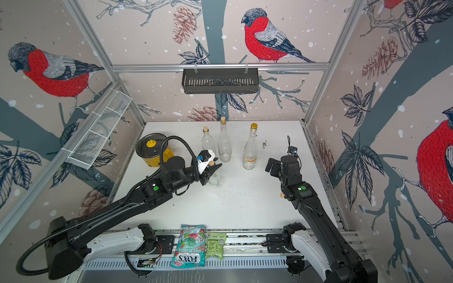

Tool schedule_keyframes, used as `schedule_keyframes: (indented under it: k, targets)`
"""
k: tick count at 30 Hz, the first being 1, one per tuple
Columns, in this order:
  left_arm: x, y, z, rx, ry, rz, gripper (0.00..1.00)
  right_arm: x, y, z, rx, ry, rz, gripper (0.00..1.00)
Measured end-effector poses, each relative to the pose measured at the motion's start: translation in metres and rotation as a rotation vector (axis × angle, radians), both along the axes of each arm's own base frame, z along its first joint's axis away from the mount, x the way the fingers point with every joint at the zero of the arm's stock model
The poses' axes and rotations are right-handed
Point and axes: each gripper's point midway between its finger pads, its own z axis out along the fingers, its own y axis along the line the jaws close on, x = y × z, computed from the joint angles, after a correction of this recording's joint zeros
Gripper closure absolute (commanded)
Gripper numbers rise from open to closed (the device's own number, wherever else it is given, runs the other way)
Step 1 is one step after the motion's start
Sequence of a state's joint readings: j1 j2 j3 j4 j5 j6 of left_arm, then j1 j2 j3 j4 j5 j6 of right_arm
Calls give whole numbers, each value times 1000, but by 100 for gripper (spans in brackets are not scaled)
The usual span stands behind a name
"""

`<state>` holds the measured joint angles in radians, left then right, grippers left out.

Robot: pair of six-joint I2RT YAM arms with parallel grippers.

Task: Remove the label from the bottle
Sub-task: Place the bottle at the center of the board.

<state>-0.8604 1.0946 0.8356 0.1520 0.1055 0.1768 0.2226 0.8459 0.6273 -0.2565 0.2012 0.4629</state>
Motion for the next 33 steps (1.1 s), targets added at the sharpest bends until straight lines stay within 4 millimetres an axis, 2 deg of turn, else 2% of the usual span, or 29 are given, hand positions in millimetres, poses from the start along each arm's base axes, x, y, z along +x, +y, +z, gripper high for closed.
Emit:
schedule_keyframes:
  k: [5,13,22,28,33]
  targets:
    - [15,1,-7,14,20,18,100,6,-15,15,-13,-54,-37,0]
    - [42,5,-17,2,43,39,100,13,-7,23,7,-96,13,0]
    - [71,7,-23,-1,51,69,100,2,28,53,49,-247,234,0]
    - [93,1,-22,-11,56,67,100,-3,62,70,68,-318,398,0]
    - [105,-1,-30,-2,69,73,100,-5,89,87,49,-363,510,1]
